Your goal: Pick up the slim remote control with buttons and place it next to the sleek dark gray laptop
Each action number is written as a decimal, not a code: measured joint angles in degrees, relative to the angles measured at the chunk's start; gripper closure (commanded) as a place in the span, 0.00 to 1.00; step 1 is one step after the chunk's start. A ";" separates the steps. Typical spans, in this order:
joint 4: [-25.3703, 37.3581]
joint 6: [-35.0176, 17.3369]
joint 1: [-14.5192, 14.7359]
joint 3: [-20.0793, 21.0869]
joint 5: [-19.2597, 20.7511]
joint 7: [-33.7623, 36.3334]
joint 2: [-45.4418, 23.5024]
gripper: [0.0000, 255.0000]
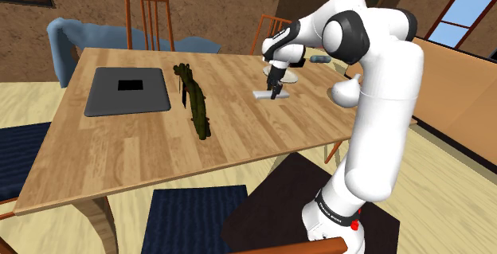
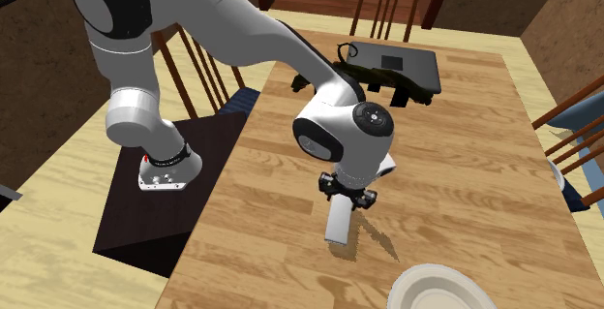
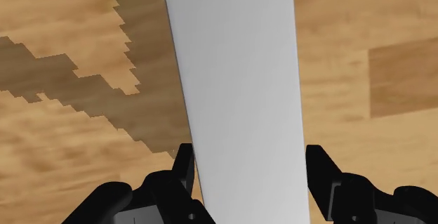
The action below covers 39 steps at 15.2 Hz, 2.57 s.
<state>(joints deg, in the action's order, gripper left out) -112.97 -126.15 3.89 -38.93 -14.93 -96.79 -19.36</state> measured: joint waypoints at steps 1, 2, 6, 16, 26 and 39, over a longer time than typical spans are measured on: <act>0.47 0.61 0.03 -0.12 0.23 0.16 0.18 1.00; 0.75 1.28 0.23 -0.32 0.66 0.48 0.69 1.00; 1.74 3.66 0.77 -1.04 2.21 1.39 2.51 1.00; 5.78 10.23 1.68 -2.18 5.19 3.40 5.92 1.00; 11.60 12.34 7.34 2.05 3.52 13.32 2.02 1.00; 31.88 19.53 11.34 8.19 -1.43 25.71 -11.66 1.00</act>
<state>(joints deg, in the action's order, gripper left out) -81.10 -106.61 15.23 -30.74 -16.37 -71.08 -31.02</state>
